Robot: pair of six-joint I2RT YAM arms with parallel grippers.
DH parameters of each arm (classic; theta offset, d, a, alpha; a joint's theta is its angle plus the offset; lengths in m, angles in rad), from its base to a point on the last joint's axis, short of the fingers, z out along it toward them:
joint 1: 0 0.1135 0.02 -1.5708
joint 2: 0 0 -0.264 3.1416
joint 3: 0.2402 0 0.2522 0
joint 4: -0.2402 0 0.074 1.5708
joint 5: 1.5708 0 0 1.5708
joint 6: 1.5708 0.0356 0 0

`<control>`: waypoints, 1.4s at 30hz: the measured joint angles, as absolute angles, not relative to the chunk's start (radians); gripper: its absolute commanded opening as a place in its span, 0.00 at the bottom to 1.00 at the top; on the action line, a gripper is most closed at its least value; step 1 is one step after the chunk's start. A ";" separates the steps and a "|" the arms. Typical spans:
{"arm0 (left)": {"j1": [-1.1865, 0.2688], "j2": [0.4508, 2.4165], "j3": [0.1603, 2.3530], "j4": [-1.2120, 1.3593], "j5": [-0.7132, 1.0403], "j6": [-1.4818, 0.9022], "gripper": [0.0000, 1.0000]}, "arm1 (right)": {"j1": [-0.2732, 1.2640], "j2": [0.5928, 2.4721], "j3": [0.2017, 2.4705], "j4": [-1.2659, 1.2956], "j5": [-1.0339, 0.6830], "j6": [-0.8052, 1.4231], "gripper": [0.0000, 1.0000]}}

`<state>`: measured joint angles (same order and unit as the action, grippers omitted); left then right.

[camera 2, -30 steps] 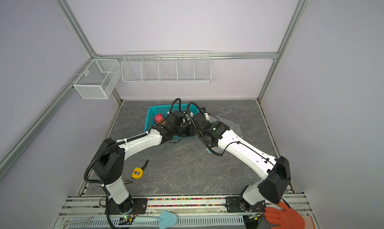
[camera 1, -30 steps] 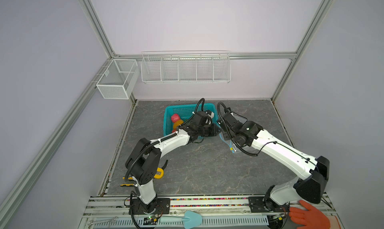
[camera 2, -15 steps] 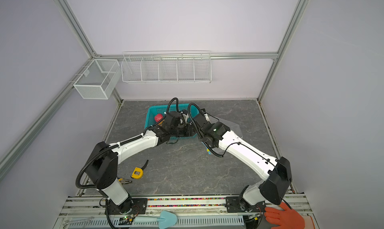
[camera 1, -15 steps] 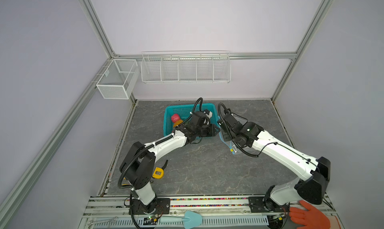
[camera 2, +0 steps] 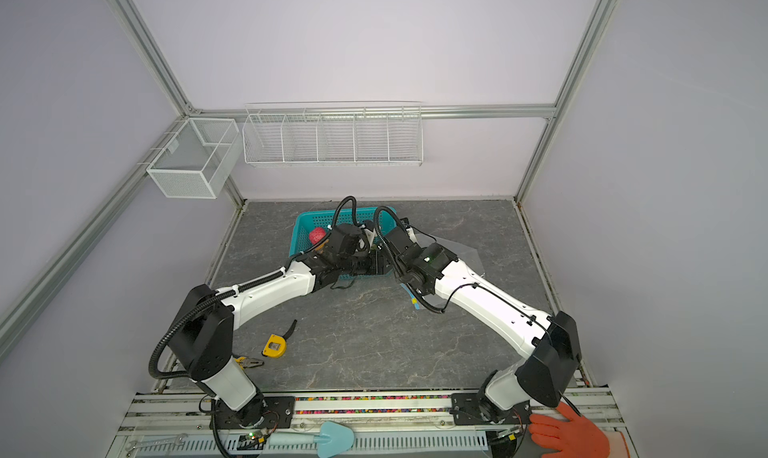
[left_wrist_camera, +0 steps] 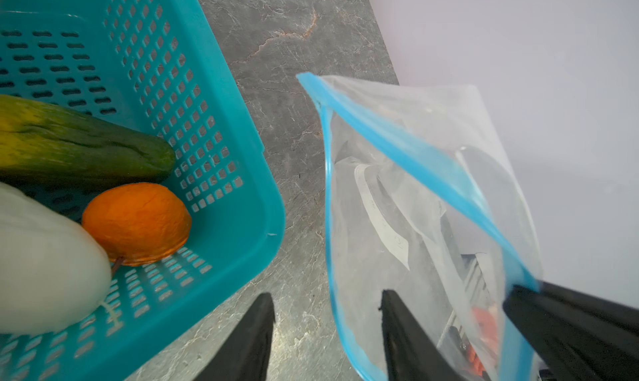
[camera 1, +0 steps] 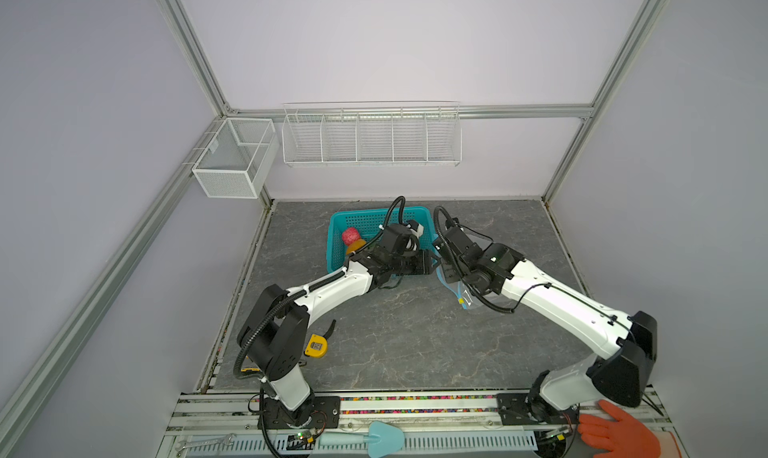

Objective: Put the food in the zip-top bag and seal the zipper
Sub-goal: 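Release the bag edge and move the left gripper into the basket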

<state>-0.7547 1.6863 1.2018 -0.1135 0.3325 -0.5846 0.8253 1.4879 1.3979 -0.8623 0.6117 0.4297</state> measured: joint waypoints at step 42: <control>-0.575 1.886 1.596 -0.585 -0.121 -0.351 0.68 | 0.815 1.479 1.354 -0.794 0.570 0.437 0.06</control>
